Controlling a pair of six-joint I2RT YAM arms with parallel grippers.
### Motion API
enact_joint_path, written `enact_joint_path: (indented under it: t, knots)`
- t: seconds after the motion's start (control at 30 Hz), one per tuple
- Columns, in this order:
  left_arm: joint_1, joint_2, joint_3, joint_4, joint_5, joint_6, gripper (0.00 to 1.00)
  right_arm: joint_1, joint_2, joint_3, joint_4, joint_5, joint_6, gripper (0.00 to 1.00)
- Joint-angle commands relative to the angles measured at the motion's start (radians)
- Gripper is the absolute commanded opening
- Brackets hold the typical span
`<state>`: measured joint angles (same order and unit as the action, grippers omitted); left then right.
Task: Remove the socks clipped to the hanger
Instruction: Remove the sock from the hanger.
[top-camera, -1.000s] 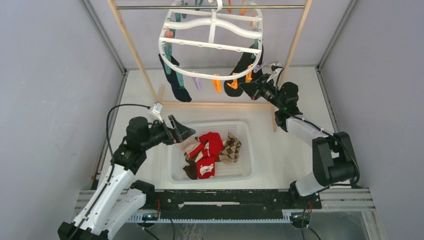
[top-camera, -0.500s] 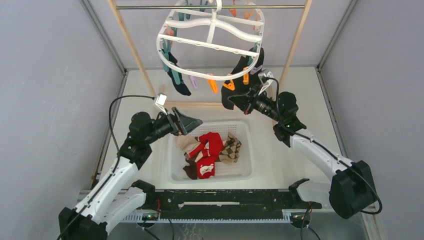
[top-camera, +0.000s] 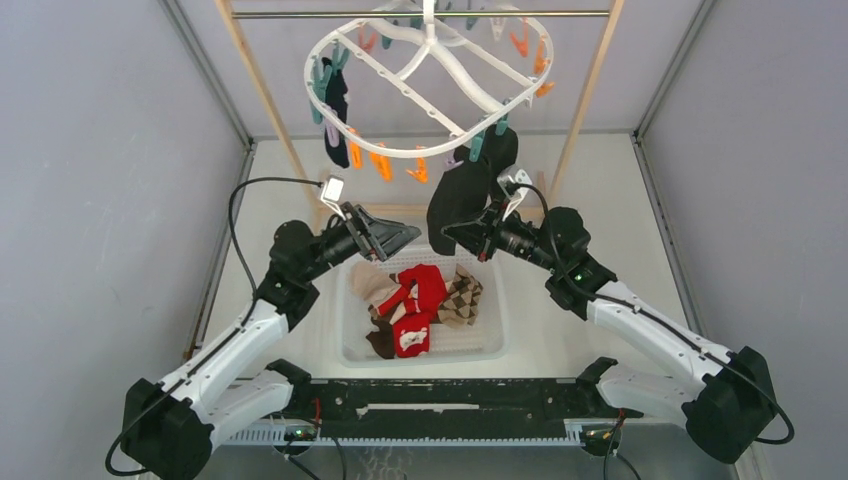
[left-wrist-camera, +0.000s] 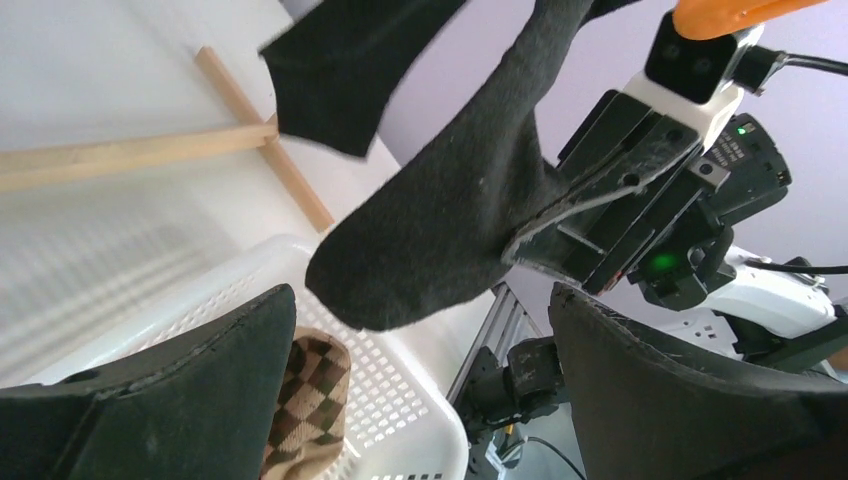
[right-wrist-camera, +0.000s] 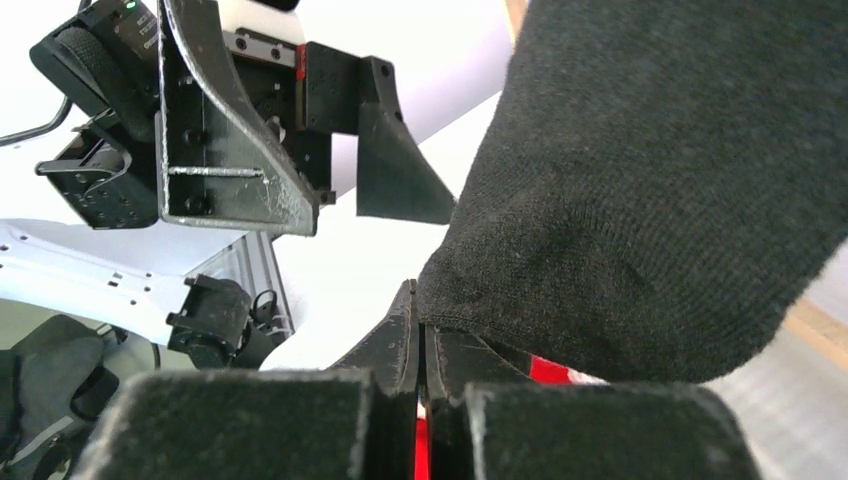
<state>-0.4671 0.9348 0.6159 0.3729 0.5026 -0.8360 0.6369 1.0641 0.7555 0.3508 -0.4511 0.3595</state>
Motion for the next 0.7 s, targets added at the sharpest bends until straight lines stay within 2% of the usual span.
enact_joint_path:
  t: [0.0, 0.23, 0.47, 0.53, 0.67]
  knots:
    - [-0.015, 0.018, -0.035, 0.178, 0.011, -0.023, 1.0, 0.036, -0.038, 0.004, -0.019, 0.03, -0.013, 0.0]
    - [-0.044, 0.072, -0.048, 0.311, 0.037, -0.05, 1.0, 0.063, -0.041, 0.004, -0.005, 0.015, 0.02, 0.0]
    - [-0.072, 0.12, -0.041, 0.366, 0.045, -0.057, 0.99, 0.07, -0.031, -0.001, 0.017, 0.015, 0.032, 0.0]
    - [-0.079, 0.132, -0.039, 0.381, 0.048, -0.058, 0.91, 0.07, -0.028, -0.001, 0.02, 0.012, 0.035, 0.0]
    - [-0.081, 0.159, -0.033, 0.416, 0.083, -0.077, 0.58, 0.07, -0.025, -0.002, 0.02, 0.014, 0.034, 0.0]
